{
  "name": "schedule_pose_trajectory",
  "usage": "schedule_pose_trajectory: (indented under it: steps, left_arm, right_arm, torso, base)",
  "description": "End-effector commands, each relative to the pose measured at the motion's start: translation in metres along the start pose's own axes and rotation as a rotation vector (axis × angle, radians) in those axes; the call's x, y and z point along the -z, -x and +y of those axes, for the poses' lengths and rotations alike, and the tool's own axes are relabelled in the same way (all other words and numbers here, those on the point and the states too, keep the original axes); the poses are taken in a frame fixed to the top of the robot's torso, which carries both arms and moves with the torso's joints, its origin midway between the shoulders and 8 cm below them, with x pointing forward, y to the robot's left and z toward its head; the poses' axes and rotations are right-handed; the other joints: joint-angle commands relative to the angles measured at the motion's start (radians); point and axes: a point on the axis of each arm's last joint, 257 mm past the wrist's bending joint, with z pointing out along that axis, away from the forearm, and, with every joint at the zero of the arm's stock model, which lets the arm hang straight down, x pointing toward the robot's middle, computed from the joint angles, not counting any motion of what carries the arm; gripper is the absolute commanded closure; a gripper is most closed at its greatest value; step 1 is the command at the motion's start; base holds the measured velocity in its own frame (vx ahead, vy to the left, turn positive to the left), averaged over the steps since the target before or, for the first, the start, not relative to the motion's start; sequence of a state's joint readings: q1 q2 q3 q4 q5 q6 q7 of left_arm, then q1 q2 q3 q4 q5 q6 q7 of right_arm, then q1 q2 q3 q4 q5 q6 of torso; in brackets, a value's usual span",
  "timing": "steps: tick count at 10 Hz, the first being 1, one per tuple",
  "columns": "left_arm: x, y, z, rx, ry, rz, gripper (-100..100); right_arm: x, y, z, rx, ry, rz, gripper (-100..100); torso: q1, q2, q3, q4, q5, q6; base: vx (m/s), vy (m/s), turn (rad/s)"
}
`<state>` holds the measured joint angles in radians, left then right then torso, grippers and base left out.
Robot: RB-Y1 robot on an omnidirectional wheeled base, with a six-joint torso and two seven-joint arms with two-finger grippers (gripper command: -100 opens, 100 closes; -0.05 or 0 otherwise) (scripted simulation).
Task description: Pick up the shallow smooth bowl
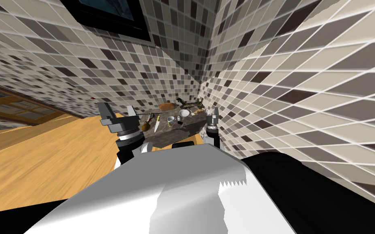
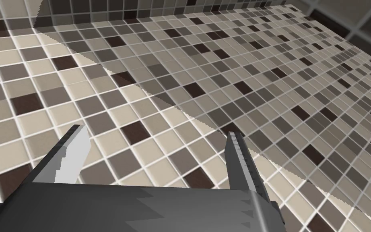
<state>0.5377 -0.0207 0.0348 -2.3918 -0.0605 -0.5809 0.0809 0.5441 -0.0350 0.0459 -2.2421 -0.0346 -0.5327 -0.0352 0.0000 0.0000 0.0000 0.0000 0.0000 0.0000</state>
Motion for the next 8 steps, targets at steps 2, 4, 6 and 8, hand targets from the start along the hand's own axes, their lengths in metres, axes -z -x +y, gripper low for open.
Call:
schedule_pose_trajectory:
  steps: [2, 4, 6, 8]
  left_arm:
    - [0.0, 0.0, 0.0, 0.0, 0.0, 0.0, 0]
    - [0.0, 0.0, 0.0, 0.0, 0.0, 0.0, 0]
    - [0.0, 0.0, 0.0, 0.0, 0.0, 0.0, 0]
    - [0.0, 0.0, 0.0, 0.0, 0.0, 0.0, 0]
  right_arm:
    - [-0.002, -0.004, 0.003, 0.021, 0.012, 0.053, -100]
    - [-0.004, -0.008, 0.004, 0.041, 0.021, 0.098, -100]
    - [-0.005, -0.012, 0.003, 0.07, 0.026, 0.153, -100]
    - [-0.006, -0.016, -0.002, 0.107, 0.026, 0.21, -100]
  torso:
    - [-0.002, 0.001, 0.001, 0.0, 0.0, 0.0]
    - [-0.003, 0.004, 0.002, 0.001, -0.001, 0.0]
    - [-0.004, 0.005, 0.003, 0.001, -0.001, 0.0]
    - [-0.003, 0.005, 0.003, 0.001, -0.001, 0.0]
  base:
    - [-0.039, -0.03, -0.048]
    - [-0.062, -0.048, -0.045]
    - [-0.069, -0.044, -0.035]
    - [-0.08, -0.042, -0.015]
